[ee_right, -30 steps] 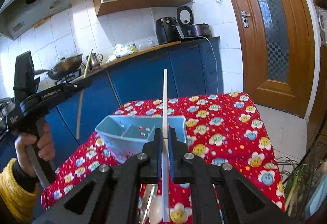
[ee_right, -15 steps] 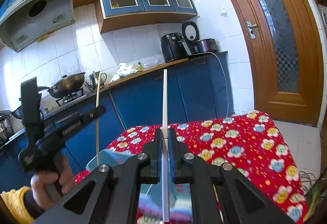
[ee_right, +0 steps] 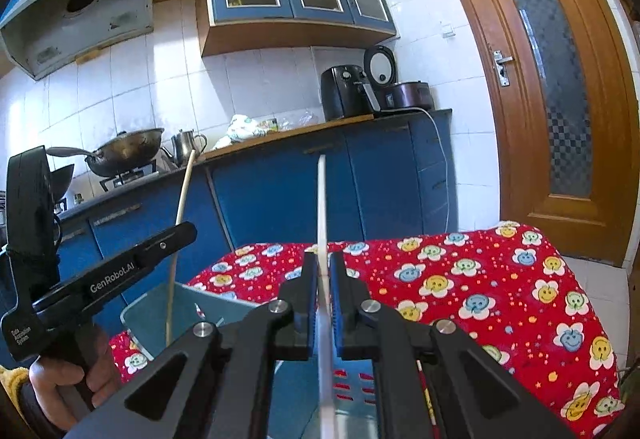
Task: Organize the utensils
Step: 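Lower both chopsticks into the blue box and open both tools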
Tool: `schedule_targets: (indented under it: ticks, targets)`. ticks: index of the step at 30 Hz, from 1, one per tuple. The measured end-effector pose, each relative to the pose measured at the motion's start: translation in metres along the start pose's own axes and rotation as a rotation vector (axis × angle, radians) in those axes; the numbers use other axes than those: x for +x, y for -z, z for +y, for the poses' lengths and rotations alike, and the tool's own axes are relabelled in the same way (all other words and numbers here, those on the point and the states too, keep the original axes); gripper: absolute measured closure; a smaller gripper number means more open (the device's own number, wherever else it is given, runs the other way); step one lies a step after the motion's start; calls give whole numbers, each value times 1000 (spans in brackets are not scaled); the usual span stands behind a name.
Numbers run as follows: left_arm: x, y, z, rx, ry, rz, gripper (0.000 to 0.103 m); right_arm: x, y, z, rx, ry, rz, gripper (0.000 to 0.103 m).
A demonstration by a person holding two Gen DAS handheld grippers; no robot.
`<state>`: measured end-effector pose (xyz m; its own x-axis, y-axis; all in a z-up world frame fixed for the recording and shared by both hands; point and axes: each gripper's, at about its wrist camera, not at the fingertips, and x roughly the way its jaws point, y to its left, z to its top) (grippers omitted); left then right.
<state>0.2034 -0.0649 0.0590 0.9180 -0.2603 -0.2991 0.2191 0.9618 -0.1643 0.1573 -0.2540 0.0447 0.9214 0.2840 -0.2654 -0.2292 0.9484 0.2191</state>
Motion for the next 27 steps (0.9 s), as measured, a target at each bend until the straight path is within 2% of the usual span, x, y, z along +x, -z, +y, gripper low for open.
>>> schedule_targets:
  ticks: [11, 16, 22, 27]
  targets:
    - [-9, 4, -1, -11, 26, 34, 99, -8, 0, 1, -24, 31, 67, 96]
    - [-13, 4, -4, -1, 48, 46, 98, -11, -2, 1, -25, 27, 94, 100]
    - [-14, 5, 0, -19, 65, 71, 90, -22, -11, 6, -37, 22, 75, 101]
    - [-12, 8, 6, -43, 67, 96, 85, -34, -28, 9, -30, 17, 11, 101]
